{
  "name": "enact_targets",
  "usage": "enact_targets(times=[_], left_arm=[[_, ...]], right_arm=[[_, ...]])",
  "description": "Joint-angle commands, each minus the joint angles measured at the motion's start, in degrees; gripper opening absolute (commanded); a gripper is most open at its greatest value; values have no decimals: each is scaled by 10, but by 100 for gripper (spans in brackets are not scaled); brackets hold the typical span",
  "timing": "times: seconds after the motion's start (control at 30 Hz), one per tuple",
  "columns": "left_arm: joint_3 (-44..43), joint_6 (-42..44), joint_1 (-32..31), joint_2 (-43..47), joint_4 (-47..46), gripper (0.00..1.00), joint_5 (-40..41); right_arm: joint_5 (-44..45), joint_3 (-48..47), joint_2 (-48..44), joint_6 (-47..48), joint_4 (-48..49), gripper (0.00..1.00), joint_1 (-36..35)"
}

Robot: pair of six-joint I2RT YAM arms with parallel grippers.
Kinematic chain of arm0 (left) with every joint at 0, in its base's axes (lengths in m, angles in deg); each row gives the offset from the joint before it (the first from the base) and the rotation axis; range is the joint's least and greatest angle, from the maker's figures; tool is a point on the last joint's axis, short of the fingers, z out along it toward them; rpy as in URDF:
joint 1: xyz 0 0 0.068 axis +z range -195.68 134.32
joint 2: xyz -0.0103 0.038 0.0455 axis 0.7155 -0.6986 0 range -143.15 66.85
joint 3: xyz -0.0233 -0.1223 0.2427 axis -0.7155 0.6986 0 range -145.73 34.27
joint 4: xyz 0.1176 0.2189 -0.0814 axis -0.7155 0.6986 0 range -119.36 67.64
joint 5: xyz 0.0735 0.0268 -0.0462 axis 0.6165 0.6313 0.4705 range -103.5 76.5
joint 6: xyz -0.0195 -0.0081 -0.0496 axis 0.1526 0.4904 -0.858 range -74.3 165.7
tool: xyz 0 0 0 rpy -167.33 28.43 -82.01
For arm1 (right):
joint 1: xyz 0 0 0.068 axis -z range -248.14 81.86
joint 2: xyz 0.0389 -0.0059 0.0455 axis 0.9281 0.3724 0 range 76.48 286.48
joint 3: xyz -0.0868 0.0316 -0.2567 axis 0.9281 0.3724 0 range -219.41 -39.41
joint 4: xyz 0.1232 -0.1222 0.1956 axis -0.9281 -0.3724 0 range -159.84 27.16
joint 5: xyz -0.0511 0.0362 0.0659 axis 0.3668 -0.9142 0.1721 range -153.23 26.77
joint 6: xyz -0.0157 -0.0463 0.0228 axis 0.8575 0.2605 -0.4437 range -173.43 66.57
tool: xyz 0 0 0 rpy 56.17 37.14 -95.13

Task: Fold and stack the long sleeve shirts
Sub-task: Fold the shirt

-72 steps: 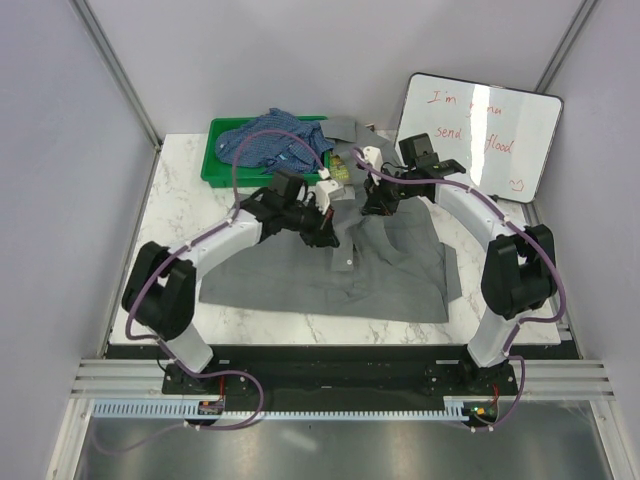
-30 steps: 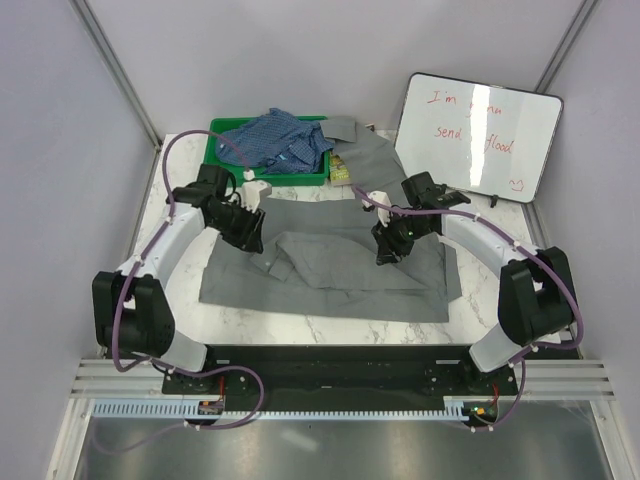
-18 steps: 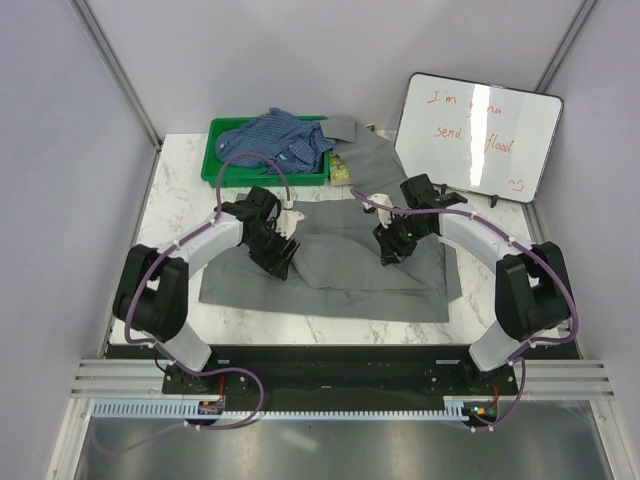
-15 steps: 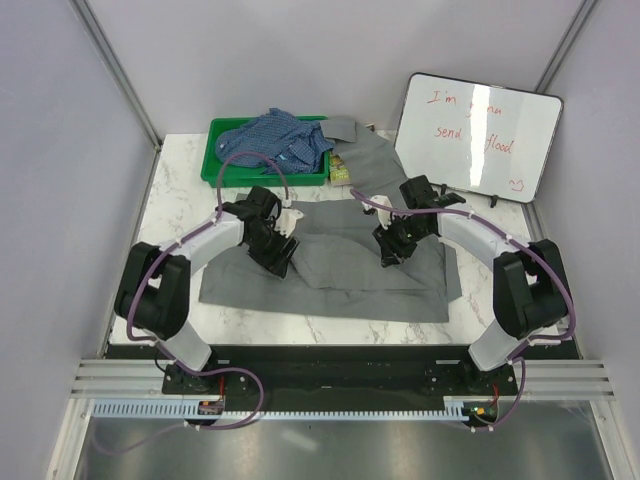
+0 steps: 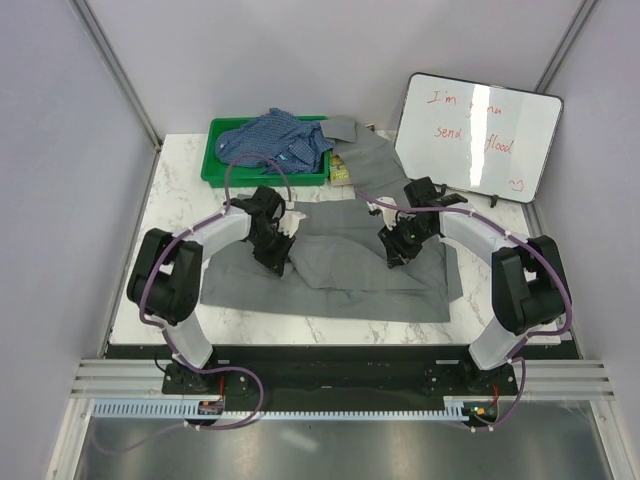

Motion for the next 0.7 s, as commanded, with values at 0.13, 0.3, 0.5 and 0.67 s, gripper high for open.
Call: enact_targets(times=[0.13,0.3,0.5,0.67], left_arm=[[-114,158,10,51,201,2,-6],[-105,263,19,65,263,2,55],[-44,357,21,93,240,2,144],[2,397,22,129,171,2,212]], right_arm=[[3,10,-8,3,2,40,9],[6,4,-15,12,-13,40,11],[10,10,-21,24,-23,40,12],[18,15,-23,32,-27,40,11]])
